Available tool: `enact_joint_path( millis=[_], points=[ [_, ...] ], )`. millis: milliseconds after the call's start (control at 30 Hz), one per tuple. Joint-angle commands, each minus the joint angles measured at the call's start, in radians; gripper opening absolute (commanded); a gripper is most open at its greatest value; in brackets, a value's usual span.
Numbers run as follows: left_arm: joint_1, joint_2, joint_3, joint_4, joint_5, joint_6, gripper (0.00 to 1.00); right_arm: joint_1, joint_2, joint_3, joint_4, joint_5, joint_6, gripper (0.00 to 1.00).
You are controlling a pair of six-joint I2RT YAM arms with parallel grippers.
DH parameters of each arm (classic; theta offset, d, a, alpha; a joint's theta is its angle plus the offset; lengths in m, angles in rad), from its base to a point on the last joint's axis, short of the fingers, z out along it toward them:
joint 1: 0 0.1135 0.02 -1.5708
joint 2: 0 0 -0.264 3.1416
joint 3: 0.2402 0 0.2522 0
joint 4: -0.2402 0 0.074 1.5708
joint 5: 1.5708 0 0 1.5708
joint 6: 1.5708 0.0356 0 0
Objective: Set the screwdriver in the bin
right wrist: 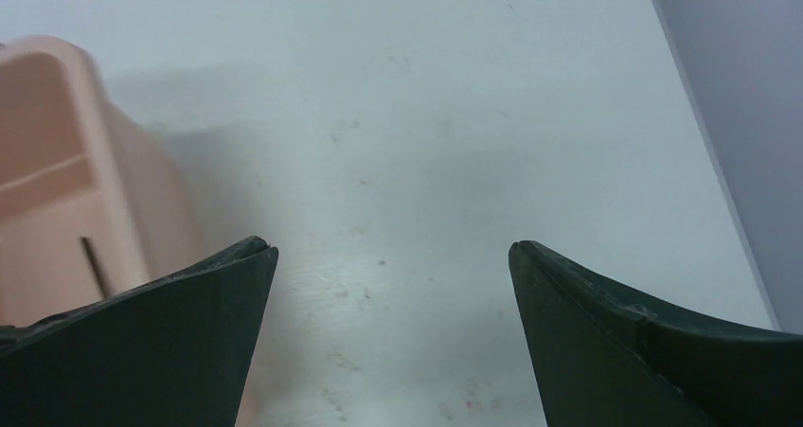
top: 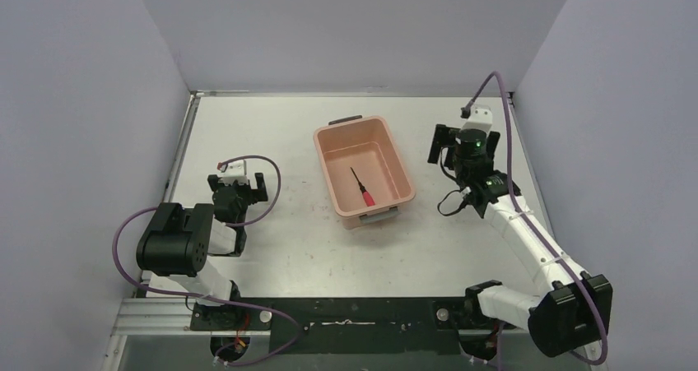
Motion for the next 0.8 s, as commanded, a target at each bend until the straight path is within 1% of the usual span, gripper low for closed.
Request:
enact_joint_path(
  millis=[0,67,167,267,333,433,567,633,767],
  points=[
    [-0.001,-0.011,0.016,0.032,0.004,-0.004,0.97,-0.138,-0.057,-0.199,0.221,0.020,-0.004,1.00],
    [-0.001,-0.010,0.016,0.031,0.003,-0.004,0.97,-0.194,-0.086,-0.325,0.350,-0.007,-0.007,1.00],
    [-0.001,-0.010,0.016,0.031,0.004,-0.004,0.97,-0.241,-0.120,-0.526,0.586,-0.035,-0.024,1.00],
    [-0.001,-0.010,0.016,0.032,0.003,-0.004,0.97,-0.252,-0.126,-0.689,0.807,-0.027,-0.046,1.00],
    [-0.001,-0.010,0.016,0.031,0.004,-0.003,0.97,-0.250,-0.117,-0.781,0.916,-0.014,-0.062,1.00],
    [-0.001,-0.010,0.016,0.031,0.004,-0.003,0.97,-0.250,-0.101,-0.838,0.999,-0.005,-0.062,1.00],
    [0.000,-0.011,0.015,0.035,0.017,-0.004,0.97,-0.249,-0.089,-0.873,1.054,-0.005,-0.057,1.00],
    [0.004,-0.010,0.009,0.047,0.066,0.009,0.97,-0.249,-0.085,-0.879,1.060,0.000,-0.050,1.00],
    [0.006,-0.010,0.006,0.053,0.076,0.013,0.97,-0.251,-0.086,-0.879,1.054,0.001,-0.050,1.00]
  ],
)
